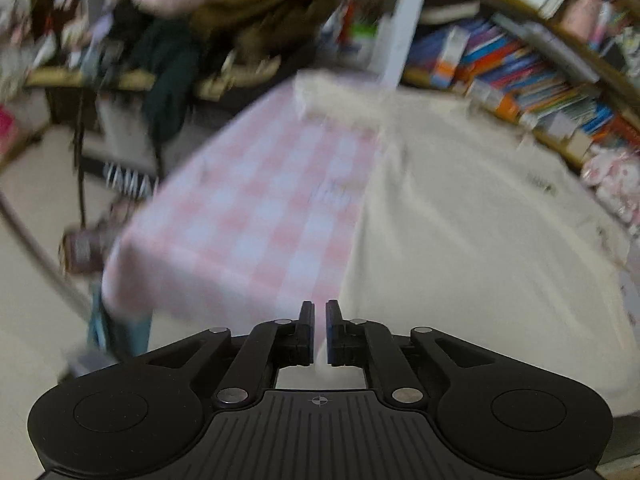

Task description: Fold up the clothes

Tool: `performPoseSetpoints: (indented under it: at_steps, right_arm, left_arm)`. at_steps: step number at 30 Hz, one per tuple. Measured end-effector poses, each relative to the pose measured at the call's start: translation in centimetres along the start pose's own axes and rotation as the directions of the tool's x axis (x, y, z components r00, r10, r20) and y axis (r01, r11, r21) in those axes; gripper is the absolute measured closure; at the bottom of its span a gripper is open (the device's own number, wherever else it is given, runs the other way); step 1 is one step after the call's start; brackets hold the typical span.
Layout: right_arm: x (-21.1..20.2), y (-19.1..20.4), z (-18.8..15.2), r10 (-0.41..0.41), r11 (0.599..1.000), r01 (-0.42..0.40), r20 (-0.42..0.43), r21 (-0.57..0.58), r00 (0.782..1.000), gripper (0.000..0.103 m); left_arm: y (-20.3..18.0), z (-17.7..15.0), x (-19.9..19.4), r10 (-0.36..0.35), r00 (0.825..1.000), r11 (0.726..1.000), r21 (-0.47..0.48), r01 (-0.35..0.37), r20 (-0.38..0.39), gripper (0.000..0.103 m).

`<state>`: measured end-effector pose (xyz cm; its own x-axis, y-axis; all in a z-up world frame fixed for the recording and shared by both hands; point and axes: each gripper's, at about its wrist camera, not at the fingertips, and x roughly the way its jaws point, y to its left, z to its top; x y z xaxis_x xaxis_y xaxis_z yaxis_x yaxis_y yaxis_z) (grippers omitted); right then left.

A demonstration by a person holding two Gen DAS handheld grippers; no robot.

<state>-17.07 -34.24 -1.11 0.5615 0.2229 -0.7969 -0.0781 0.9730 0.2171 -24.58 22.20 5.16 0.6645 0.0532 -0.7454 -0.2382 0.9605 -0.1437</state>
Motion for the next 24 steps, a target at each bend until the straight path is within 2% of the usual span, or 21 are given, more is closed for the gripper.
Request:
performPoseSetpoints:
  at_steps: [3, 4, 7, 11, 15, 18, 22, 24]
  right_arm:
    - [-0.8, 0.3, 1.5, 0.002, 1.000, -0.002, 0.066, -0.012, 0.998, 0.063]
    - [-0.8, 0.6, 2.2, 0.001, 1.000, 0.000, 0.087, -0.019, 0.996, 0.057]
    - [-0.3, 1.8, 4.3, -0.001, 0.999, 0.007, 0.137, -0.044, 0.991, 0.050]
    - [1.6, 3.7, 7.6, -0.002, 0.993, 0.021, 0.165, -0.117, 0.986, 0.048]
    - [4.8, 5.8, 12.2, -0.004, 0.970, 0.043, 0.159, -0.240, 0.987, 0.046]
    - [7.7, 7.3, 16.3, 0.009, 0.927, 0.041, 0.131, -0.372, 0.991, 0.043]
    - [12.7, 9.9, 22.3, 0.001, 0.814, 0.051, 0.090, -0.579, 0.996, 0.043]
    - [15.0, 11.0, 25.1, -0.002, 0.779, 0.055, 0.084, -0.624, 0.996, 0.043]
  left_arm:
    - [-2.2, 2.8, 1.0, -0.054, 0.997, 0.995, 0.083, 0.050, 0.049, 0.068]
    - [-3.1, 3.8, 1.6, -0.079, 0.995, 0.991, 0.111, 0.072, 0.060, 0.066]
    - [-4.9, 6.0, 3.9, -0.131, 0.989, 0.978, 0.169, 0.119, 0.063, 0.062]
    - [-6.8, 9.3, 8.2, -0.179, 0.982, 0.955, 0.248, 0.159, 0.058, 0.056]
    - [-8.5, 13.4, 13.7, -0.207, 0.978, 0.917, 0.355, 0.182, 0.035, 0.051]
    - [-9.8, 16.5, 17.9, -0.227, 0.974, 0.880, 0.431, 0.198, 0.015, 0.051]
    - [-11.7, 20.4, 23.2, -0.247, 0.969, 0.819, 0.534, 0.210, -0.001, 0.051]
    - [-12.7, 22.4, 25.6, -0.256, 0.967, 0.793, 0.571, 0.213, -0.005, 0.051]
